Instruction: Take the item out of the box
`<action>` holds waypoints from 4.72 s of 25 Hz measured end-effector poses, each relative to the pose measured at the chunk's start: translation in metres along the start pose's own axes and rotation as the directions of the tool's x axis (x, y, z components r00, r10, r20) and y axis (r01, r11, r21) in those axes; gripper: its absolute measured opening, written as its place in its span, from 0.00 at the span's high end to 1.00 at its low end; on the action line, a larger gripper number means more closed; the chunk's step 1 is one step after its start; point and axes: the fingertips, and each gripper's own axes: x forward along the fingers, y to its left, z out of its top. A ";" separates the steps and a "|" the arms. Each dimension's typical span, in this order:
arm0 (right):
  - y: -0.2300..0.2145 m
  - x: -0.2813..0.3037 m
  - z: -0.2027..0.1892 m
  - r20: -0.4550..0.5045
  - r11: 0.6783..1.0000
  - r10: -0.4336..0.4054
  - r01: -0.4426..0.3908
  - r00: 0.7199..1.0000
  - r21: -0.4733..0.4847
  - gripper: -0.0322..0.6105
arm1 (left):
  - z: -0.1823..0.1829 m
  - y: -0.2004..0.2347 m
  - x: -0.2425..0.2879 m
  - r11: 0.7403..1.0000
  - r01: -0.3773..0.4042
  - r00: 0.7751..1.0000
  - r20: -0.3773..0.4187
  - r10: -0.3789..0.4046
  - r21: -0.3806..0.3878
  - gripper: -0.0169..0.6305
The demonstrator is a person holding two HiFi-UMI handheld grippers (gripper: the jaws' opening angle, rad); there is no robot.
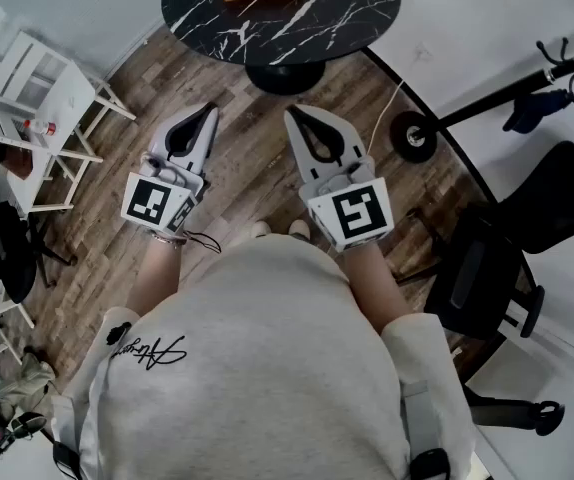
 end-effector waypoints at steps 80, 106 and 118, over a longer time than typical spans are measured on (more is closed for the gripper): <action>-0.028 0.097 0.011 0.044 1.000 -0.026 0.026 0.999 0.002 0.94 | -0.009 0.074 0.043 0.997 0.077 0.997 0.023 -0.077 0.007 0.97; -0.130 0.155 0.015 0.044 0.999 0.053 -0.052 0.998 -0.007 0.94 | -0.007 0.111 0.148 1.000 0.019 1.000 0.017 -0.019 -0.011 0.97; -0.161 0.172 0.008 0.034 0.993 0.118 -0.118 0.992 -0.003 0.94 | -0.008 0.125 0.173 0.998 -0.063 0.998 0.025 0.064 -0.025 0.97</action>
